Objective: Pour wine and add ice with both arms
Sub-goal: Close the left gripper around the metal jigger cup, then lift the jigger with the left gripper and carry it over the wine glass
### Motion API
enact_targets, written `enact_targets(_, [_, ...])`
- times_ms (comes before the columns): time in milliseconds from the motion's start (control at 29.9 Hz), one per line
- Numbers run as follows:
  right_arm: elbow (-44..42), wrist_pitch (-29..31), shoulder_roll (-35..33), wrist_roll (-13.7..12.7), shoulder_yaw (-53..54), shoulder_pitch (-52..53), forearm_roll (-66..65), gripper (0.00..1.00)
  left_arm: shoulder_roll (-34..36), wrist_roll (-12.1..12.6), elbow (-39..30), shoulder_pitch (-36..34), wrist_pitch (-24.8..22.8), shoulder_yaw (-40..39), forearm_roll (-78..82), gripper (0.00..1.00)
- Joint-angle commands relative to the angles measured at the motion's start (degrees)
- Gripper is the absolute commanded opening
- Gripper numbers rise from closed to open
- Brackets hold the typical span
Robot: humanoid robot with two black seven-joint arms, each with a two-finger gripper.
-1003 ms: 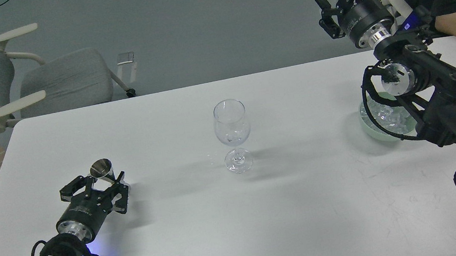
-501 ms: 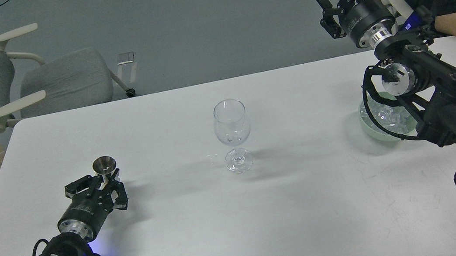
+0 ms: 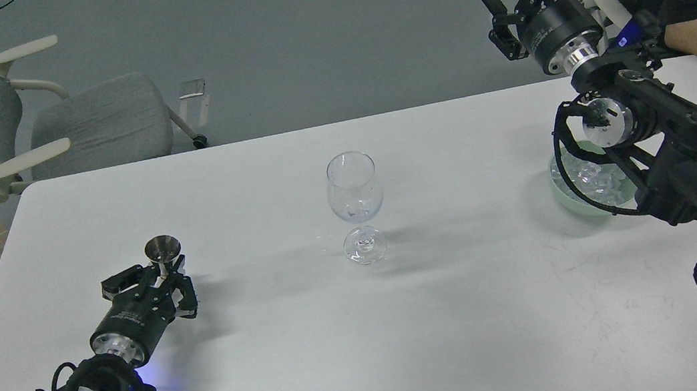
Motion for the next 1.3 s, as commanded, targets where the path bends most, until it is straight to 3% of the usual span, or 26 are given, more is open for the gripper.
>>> enact_targets(0, [0.0,0.0,0.2,0.0,0.0,0.0,0.0,1.00,0.1,0.3,-0.9,-1.3,0.6,0.1,0.1,0.00])
enact_targets(167, [0.0,0.0,0.3,0.0,0.0,0.0,0.0,1.00,1.3,1.4,-5.6,-1.9,1.2,0.9,0.1,0.00])
enact_targets(301, [0.0,0.0,0.3,0.0,0.0,0.0,0.0,1.00,2.4,3.4,-8.1,-4.0,5.6,1.3,0.1,0.00])
enact_targets(401, [0.0,-0.1,0.2,0.0,0.0,0.0,0.0,1.00,4.4,4.8,-8.5,-7.4,9.2,5.7,0.2,0.00])
enact_targets(568, [0.1,-0.1,0.2,-0.1,0.0,0.0,0.0,1.00,6.8,4.9,-8.6,-12.3,12.3,12.4,0.2,0.00])
enact_targets(802, [0.1,-0.1,0.1,0.0,-0.1,0.0,0.0,1.00,6.1,6.4,-8.6,-18.7,15.2,15.9,0.2,0.00])
enact_targets(1270, [0.1,-0.1,0.1,-0.1,-0.1,-0.1,0.0,1.00,5.1,6.4,-11.2,-22.3,17.8,18.8,1.7,0.00])
